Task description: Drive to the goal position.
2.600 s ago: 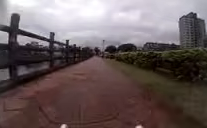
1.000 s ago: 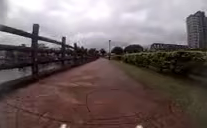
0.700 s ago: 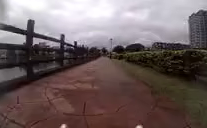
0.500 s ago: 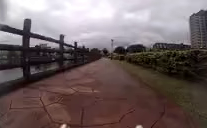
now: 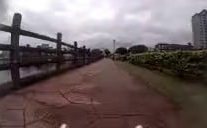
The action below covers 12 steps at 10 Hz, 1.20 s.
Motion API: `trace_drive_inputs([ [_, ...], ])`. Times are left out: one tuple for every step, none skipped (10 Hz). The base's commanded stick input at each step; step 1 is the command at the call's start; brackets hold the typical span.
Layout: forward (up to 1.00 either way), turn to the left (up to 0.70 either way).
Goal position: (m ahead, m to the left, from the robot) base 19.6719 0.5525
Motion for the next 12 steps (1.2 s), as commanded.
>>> trace_drive_inputs([
  [0.85,0.01],
  [0.85,0.01],
  [0.85,0.01],
  [0.85,0.01],
  [0.85,0.01],
  [0.85,0.01],
  [0.85,-0.01],
  [0.85,-0.1],
  [0.85,-0.23],
  [0.85,-0.31],
  [0.85,-0.33],
  [0.85,-0.33],
])
